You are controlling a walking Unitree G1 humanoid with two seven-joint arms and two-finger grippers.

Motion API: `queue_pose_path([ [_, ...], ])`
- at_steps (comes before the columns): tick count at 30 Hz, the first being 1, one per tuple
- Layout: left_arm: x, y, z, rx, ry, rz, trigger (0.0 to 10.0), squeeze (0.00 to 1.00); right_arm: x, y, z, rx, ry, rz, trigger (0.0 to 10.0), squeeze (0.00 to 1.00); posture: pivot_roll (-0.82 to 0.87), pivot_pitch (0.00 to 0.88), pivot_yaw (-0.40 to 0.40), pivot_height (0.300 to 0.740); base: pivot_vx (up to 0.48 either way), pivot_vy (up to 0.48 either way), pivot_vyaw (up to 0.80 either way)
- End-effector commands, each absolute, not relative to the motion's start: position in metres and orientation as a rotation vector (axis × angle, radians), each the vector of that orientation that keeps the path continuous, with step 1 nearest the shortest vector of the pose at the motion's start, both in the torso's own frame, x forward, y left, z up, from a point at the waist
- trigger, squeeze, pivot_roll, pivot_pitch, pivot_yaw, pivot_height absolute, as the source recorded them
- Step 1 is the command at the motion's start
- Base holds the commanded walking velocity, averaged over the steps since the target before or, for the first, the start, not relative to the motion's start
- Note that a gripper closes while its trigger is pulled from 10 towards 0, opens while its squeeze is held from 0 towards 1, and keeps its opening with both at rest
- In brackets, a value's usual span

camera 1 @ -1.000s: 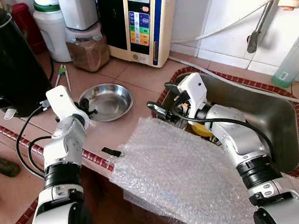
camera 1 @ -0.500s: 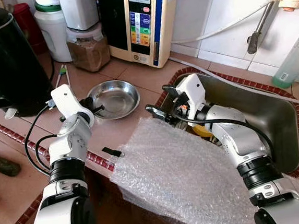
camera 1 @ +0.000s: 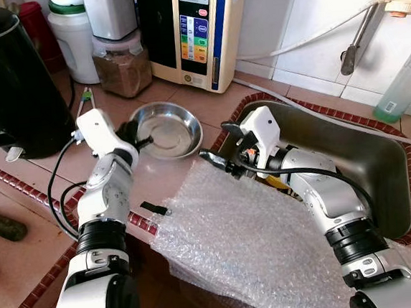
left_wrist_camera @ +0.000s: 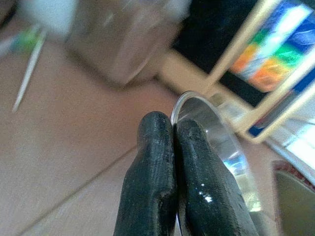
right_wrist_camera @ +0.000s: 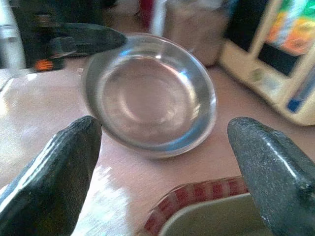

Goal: Kitchen organization

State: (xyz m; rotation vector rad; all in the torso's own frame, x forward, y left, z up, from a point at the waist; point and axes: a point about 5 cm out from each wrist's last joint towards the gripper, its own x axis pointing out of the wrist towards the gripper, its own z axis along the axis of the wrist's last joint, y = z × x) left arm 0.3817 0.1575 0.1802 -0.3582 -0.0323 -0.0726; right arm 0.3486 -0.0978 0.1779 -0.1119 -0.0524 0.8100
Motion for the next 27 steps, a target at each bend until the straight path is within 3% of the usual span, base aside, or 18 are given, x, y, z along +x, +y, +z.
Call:
queue_pose_path([
  [1,0.379,0.144,0.187,-0.264,-0.088,-0.158,0.0,0.00,0.356,-0.103,0.188,-0.068,-0.086,0.736,10.0,0.00,-0.03,0.023,-0.064,0.740,0.000,0.000,0.00],
  [11,0.374,0.137,0.190,-0.297,-0.153,-0.228,0.0,0.00,0.381,-0.126,0.199,0.195,-0.105,0.398,10.0,0.00,-0.02,0.021,-0.067,0.740,0.000,0.000,0.00],
  [18,0.374,0.138,0.186,-0.204,-0.136,-0.228,0.0,0.00,0.385,-0.131,0.194,0.209,-0.085,0.342,10.0,0.00,-0.02,0.020,-0.066,0.740,0.000,0.000,0.00],
  [27,0.367,0.128,0.213,-0.290,-0.309,-0.355,0.0,0.00,0.387,-0.134,0.191,0.260,-0.078,0.323,10.0,0.00,-0.02,0.022,-0.067,0.740,0.000,0.000,0.00],
])
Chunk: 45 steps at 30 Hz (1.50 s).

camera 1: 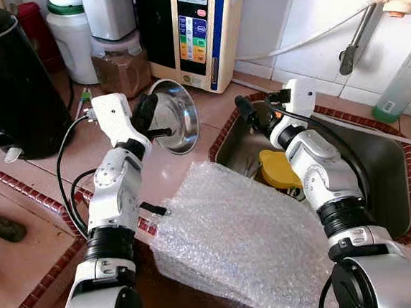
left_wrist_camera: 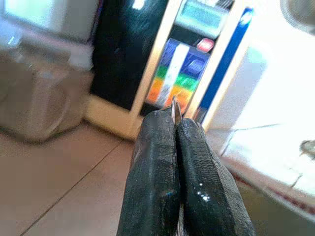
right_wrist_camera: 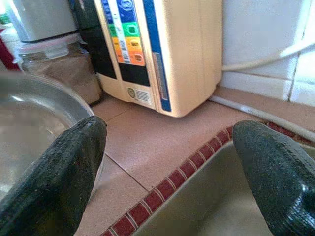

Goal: Kitchen organization

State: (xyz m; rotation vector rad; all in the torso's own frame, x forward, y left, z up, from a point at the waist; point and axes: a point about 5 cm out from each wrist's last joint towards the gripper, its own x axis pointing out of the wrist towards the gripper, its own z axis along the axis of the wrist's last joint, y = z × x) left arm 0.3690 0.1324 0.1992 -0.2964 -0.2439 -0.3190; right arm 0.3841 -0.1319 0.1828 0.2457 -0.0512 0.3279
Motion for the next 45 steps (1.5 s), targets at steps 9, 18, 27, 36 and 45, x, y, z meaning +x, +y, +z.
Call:
queue_pose_path([
  [9,0.363,0.124,0.227,-0.310,-0.382,-0.429,0.0,0.00,0.388,-0.132,0.193,0.297,-0.090,0.331,10.0,0.00,-0.02,0.022,-0.065,0.740,0.000,0.000,0.00],
  [18,0.356,0.111,0.227,-0.347,-0.393,-0.524,0.0,0.00,0.384,-0.122,0.197,0.380,-0.116,0.443,10.0,0.00,-0.02,0.022,-0.063,0.740,0.000,0.000,0.00],
  [27,0.349,0.102,0.238,-0.437,-0.423,-0.625,0.0,0.00,0.381,-0.112,0.194,0.391,-0.106,0.515,10.0,0.00,-0.01,0.018,-0.063,0.740,0.000,0.000,0.00],
  [36,0.345,0.102,0.239,-0.518,-0.409,-0.668,0.0,0.00,0.380,-0.112,0.193,0.397,-0.105,0.532,0.0,0.00,-0.01,0.013,-0.067,0.740,0.000,0.000,0.00],
  [45,0.344,0.104,0.234,-0.589,-0.383,-0.677,0.0,0.00,0.380,-0.112,0.191,0.398,-0.097,0.532,0.0,0.00,-0.01,0.017,-0.068,0.740,0.000,0.000,0.00],
])
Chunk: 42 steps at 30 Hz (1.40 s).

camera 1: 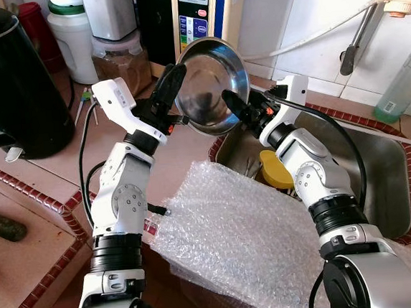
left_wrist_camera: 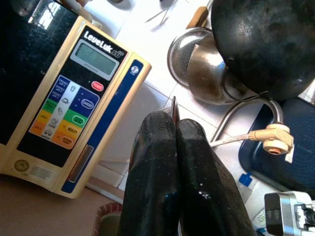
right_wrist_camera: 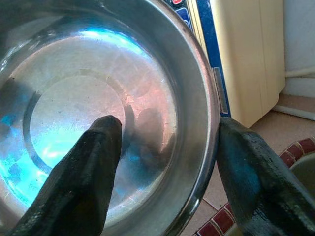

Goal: Kitchen organization

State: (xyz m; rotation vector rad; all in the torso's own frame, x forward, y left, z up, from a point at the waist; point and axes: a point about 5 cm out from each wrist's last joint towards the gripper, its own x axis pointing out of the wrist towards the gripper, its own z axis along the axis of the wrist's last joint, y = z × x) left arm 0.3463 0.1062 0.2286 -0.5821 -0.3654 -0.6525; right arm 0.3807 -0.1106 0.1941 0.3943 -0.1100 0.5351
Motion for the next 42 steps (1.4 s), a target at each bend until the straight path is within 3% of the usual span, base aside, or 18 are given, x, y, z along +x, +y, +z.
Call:
queue_pose_path([
  [1,0.344,0.105,0.234,-0.594,-0.382,-0.678,0.0,0.00,0.380,-0.112,0.191,0.399,-0.095,0.533,0.0,0.00,-0.01,0.017,-0.067,0.740,0.000,0.000,0.00],
  [16,0.342,0.106,0.234,-0.629,-0.372,-0.692,0.0,0.00,0.379,-0.111,0.180,0.423,-0.043,0.540,0.0,0.00,-0.01,0.020,-0.068,0.740,0.000,0.000,0.00],
  [17,0.342,0.106,0.234,-0.630,-0.372,-0.693,0.0,0.00,0.379,-0.111,0.178,0.420,-0.038,0.541,1.3,0.00,-0.01,0.019,-0.069,0.740,0.000,0.000,0.00],
  [18,0.343,0.106,0.234,-0.630,-0.372,-0.694,0.0,0.00,0.379,-0.111,0.178,0.418,-0.034,0.541,3.8,0.00,-0.01,0.019,-0.069,0.740,0.000,0.000,0.00],
  [20,0.342,0.106,0.234,-0.632,-0.373,-0.696,0.0,0.00,0.379,-0.110,0.176,0.421,-0.025,0.545,4.2,0.00,-0.01,0.019,-0.069,0.740,0.000,0.000,0.00],
  [21,0.342,0.106,0.234,-0.630,-0.373,-0.697,0.0,0.00,0.379,-0.109,0.175,0.422,-0.019,0.547,7.8,0.00,-0.01,0.019,-0.069,0.740,0.000,0.000,0.00],
  [22,0.342,0.106,0.234,-0.629,-0.373,-0.699,0.0,0.00,0.378,-0.108,0.174,0.422,-0.015,0.548,7.8,0.00,-0.01,0.019,-0.069,0.740,0.000,0.000,0.00],
  [23,0.342,0.106,0.235,-0.629,-0.373,-0.699,0.0,0.00,0.378,-0.108,0.174,0.431,-0.009,0.551,10.0,0.77,-0.01,0.019,-0.069,0.740,0.000,0.000,0.00],
  [24,0.342,0.106,0.235,-0.630,-0.373,-0.699,0.0,0.00,0.378,-0.107,0.173,0.434,-0.009,0.554,10.0,1.00,-0.01,0.019,-0.069,0.740,0.000,0.000,0.00],
  [31,0.342,0.106,0.235,-0.630,-0.372,-0.700,0.0,0.00,0.378,-0.106,0.174,0.425,-0.007,0.563,10.0,1.00,-0.01,0.019,-0.069,0.740,0.000,0.000,0.00],
  [32,0.342,0.106,0.235,-0.631,-0.371,-0.702,0.0,0.00,0.378,-0.106,0.173,0.424,-0.005,0.567,10.0,0.77,-0.01,0.019,-0.069,0.740,0.000,0.000,0.00],
  [34,0.342,0.106,0.235,-0.631,-0.371,-0.703,0.0,0.00,0.378,-0.106,0.173,0.425,-0.004,0.568,10.0,0.77,-0.01,0.019,-0.069,0.740,0.000,0.000,0.00],
  [35,0.342,0.106,0.235,-0.630,-0.370,-0.703,0.0,0.00,0.378,-0.105,0.173,0.430,-0.007,0.572,0.3,0.16,-0.01,0.019,-0.068,0.740,0.000,0.000,0.00],
  [36,0.342,0.106,0.235,-0.629,-0.370,-0.702,0.0,0.00,0.377,-0.105,0.174,0.433,-0.013,0.579,0.0,0.00,-0.01,0.020,-0.068,0.740,0.000,0.000,0.00],
  [42,0.342,0.106,0.234,-0.624,-0.368,-0.702,0.0,0.00,0.377,-0.106,0.175,0.431,-0.024,0.569,0.0,0.00,-0.01,0.020,-0.067,0.740,0.000,0.000,0.00],
])
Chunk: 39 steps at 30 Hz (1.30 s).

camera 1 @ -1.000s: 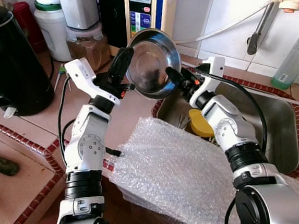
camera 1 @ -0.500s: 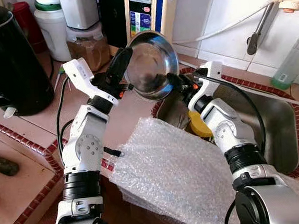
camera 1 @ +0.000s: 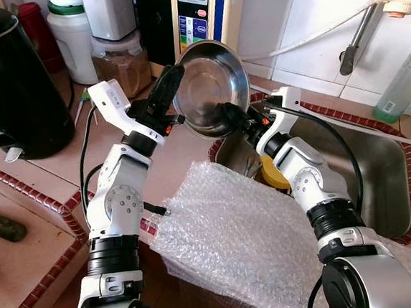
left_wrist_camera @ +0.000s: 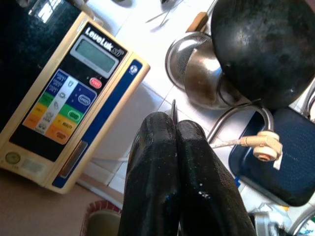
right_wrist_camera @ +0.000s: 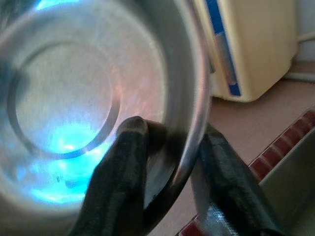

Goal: Kitchen organization

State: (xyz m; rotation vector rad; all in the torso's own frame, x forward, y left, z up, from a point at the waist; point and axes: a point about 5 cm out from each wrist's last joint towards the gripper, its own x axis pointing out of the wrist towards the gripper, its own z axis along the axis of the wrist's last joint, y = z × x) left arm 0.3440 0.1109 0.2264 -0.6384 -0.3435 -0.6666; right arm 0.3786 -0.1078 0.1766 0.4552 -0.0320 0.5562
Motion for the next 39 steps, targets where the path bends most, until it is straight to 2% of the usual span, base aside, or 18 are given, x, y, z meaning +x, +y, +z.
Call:
queue_pose_path([
  [1,0.342,0.106,0.234,-0.624,-0.368,-0.702,0.0,0.00,0.377,-0.106,0.175,0.431,-0.024,0.569,0.0,0.00,-0.01,0.020,-0.067,0.740,0.000,0.000,0.00],
  [20,0.343,0.105,0.231,-0.595,-0.347,-0.696,0.0,0.00,0.381,-0.109,0.186,0.481,-0.065,0.549,0.0,0.00,-0.01,0.018,-0.065,0.740,0.000,0.000,0.00],
  [21,0.344,0.105,0.229,-0.587,-0.339,-0.690,0.0,0.36,0.381,-0.109,0.186,0.480,-0.065,0.549,0.0,0.00,-0.01,0.018,-0.065,0.740,0.000,0.000,0.00],
  [22,0.344,0.105,0.227,-0.579,-0.331,-0.681,0.0,1.00,0.381,-0.109,0.186,0.480,-0.065,0.548,0.0,0.00,-0.01,0.018,-0.065,0.740,0.000,0.000,0.00],
  [24,0.345,0.106,0.226,-0.569,-0.323,-0.671,0.0,1.00,0.381,-0.109,0.186,0.480,-0.065,0.547,0.0,0.00,-0.01,0.018,-0.065,0.740,0.000,0.000,0.00],
  [25,0.346,0.106,0.224,-0.564,-0.312,-0.663,6.5,1.00,0.381,-0.110,0.186,0.480,-0.066,0.542,0.0,0.00,-0.01,0.017,-0.065,0.740,0.000,0.000,0.00],
  [26,0.346,0.106,0.222,-0.557,-0.302,-0.661,10.0,1.00,0.382,-0.111,0.187,0.479,-0.067,0.536,0.0,0.00,0.00,0.015,-0.065,0.740,0.000,0.000,0.00],
  [39,0.348,0.106,0.210,-0.451,-0.251,-0.627,10.0,1.00,0.385,-0.117,0.182,0.455,-0.054,0.468,0.0,0.00,0.00,0.011,-0.064,0.740,0.000,0.000,0.00],
])
